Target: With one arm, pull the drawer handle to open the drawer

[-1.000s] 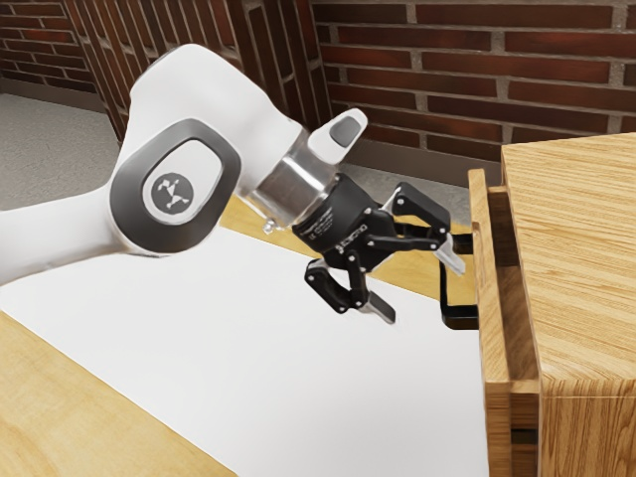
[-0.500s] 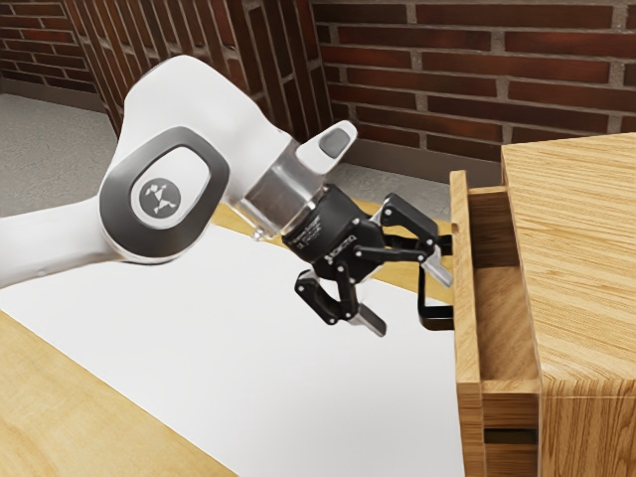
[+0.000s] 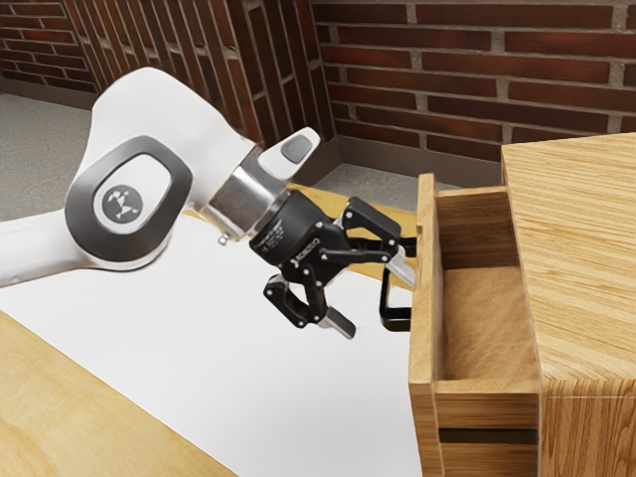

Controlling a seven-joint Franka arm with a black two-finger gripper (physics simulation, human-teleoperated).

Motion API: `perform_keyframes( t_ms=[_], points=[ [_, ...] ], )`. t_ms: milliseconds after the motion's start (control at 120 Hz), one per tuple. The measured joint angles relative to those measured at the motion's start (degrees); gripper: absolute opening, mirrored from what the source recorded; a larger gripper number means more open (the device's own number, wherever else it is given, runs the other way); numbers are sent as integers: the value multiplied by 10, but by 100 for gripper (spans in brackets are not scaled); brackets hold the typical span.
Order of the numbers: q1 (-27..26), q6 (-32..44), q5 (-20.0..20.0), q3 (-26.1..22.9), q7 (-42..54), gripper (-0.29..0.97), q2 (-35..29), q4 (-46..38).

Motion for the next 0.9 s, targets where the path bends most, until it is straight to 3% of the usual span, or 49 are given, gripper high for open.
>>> perform_keyframes(
  t_ms=[900],
  points=[
    [76,5,52,-63,-17,68,-94,-73]
  ],
)
